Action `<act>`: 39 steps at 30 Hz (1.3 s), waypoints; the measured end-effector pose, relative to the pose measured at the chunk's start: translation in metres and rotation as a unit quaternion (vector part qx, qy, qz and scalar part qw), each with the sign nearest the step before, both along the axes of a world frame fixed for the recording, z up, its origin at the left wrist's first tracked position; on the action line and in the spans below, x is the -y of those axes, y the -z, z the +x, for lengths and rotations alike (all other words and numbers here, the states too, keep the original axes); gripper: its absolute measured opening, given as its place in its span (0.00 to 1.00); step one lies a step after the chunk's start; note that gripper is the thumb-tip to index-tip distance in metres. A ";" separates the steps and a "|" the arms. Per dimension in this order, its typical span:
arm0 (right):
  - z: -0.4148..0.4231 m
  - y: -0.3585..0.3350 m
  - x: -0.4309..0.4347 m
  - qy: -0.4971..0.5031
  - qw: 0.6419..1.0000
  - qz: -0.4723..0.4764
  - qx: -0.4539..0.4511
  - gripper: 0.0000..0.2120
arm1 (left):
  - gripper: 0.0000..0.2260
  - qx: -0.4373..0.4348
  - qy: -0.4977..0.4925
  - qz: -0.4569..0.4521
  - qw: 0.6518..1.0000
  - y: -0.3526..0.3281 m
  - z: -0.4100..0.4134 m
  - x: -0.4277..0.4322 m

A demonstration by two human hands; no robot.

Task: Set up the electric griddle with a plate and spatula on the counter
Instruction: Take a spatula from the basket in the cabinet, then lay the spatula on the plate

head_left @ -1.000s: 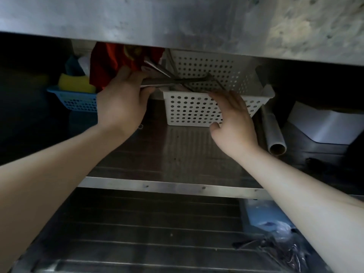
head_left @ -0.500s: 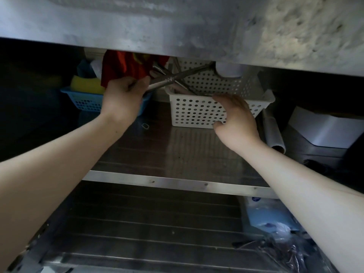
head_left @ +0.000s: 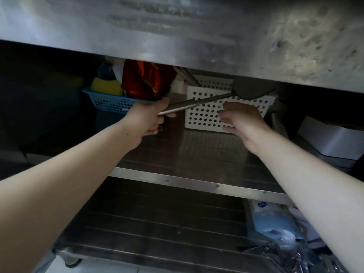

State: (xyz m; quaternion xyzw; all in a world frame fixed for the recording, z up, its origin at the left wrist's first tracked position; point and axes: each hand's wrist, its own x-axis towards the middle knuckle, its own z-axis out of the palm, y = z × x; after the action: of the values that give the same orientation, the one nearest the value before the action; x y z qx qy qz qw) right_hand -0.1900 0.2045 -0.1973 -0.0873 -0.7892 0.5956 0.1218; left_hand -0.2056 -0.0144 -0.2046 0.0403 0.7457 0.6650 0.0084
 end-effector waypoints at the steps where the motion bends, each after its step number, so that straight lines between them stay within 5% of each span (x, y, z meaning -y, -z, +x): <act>1: 0.002 -0.002 0.006 -0.026 0.991 -0.128 0.019 0.08 | 0.17 -0.002 0.009 -0.002 1.000 0.003 0.001 0.002; 4: 0.007 0.003 0.016 -0.049 0.946 -0.315 0.055 0.04 | 0.16 0.010 0.038 -0.014 0.999 0.013 0.009 0.004; 7: 0.024 0.010 0.023 -0.009 0.915 -0.388 0.106 0.04 | 0.16 0.068 0.057 -0.023 0.996 0.013 0.029 0.008; 16: 0.111 -0.014 0.038 0.082 0.852 -0.441 0.268 0.07 | 0.17 0.235 0.108 -0.066 0.964 -0.037 0.105 0.026; 25: 0.230 -0.070 0.066 0.145 0.797 -0.491 0.319 0.06 | 0.14 0.319 0.162 -0.160 0.920 -0.093 0.191 0.060; 32: 0.302 -0.152 0.101 0.177 0.793 -0.488 0.318 0.04 | 0.10 0.304 0.246 -0.231 0.891 -0.177 0.247 0.097; 39: 0.308 -0.293 0.148 0.116 0.862 -0.431 0.240 0.06 | 0.04 0.209 0.276 -0.243 0.906 -0.313 0.263 0.135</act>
State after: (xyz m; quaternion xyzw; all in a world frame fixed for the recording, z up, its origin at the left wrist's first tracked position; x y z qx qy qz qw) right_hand 0.1175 0.0561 0.0961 -0.3626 -0.4429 0.8183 -0.0531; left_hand 0.0573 -0.1490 0.1087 0.1012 0.8246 0.4275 0.3565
